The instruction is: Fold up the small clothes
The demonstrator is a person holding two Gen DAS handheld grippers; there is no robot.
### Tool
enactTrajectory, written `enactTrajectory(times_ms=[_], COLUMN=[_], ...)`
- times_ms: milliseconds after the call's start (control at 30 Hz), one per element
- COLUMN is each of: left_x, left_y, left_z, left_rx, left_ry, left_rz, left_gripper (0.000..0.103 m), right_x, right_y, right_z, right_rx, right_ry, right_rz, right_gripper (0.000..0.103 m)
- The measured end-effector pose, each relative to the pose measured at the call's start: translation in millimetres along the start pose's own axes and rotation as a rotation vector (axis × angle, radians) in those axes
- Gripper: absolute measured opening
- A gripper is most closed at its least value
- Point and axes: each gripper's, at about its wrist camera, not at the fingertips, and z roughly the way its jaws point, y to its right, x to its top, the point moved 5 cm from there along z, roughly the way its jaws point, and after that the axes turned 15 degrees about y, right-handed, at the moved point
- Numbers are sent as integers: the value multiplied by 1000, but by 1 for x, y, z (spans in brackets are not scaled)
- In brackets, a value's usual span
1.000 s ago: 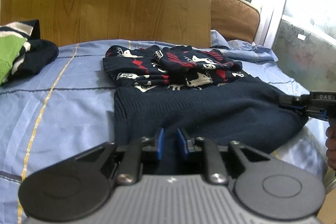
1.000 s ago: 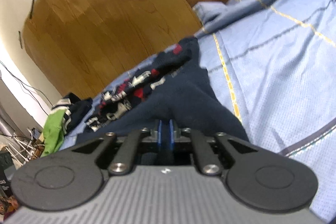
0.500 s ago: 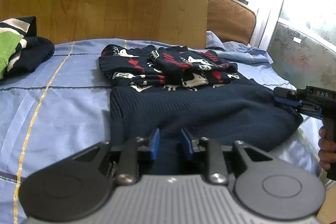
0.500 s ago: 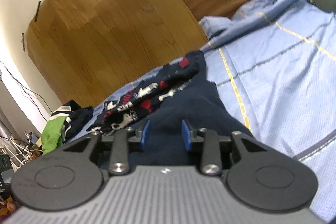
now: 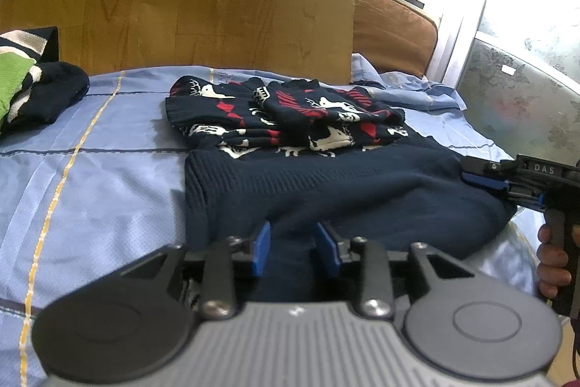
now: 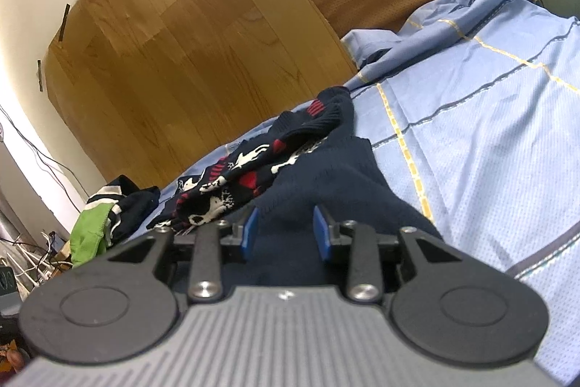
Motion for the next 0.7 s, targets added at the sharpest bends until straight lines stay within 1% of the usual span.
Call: enactTrajectory(times_ms=[700], left_x=[0], left_y=[-1], left_z=[0], left_rx=[-3], left_ry=[-1], left_rz=[0], left_gripper=[32], right_x=[-2], right_y=[0], right_z=[-3], right_rx=[3], right_ry=[3], right_rz=[3], right_gripper=[37])
